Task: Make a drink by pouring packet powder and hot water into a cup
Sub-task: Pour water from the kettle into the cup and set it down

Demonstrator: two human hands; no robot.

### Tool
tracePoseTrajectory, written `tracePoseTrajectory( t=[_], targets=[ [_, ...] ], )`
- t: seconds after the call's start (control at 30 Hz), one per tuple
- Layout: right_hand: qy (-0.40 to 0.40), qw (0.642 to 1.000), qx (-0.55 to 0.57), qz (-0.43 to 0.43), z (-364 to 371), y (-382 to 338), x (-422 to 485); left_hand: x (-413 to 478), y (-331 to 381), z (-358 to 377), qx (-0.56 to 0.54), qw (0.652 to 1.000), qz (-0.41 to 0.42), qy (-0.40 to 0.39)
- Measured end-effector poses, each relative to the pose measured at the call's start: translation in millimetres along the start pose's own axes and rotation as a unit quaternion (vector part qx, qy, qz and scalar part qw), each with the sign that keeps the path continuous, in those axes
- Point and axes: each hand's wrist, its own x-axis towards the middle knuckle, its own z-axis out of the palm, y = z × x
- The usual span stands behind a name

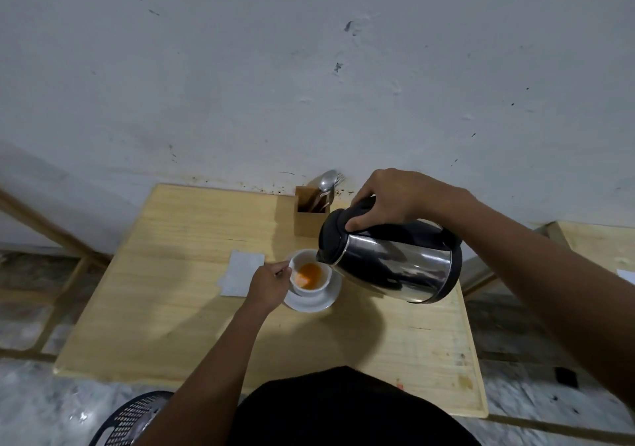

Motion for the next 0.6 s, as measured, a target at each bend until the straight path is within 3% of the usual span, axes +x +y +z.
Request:
tracePoseTrajectory(
  t=[0.6],
  targets=[
    [-0.076, 0.991, -0.105, -0.017, -6, -27, 21, 0, 0, 1, 0.002, 1.000, 0.002, 0.007]
  ],
)
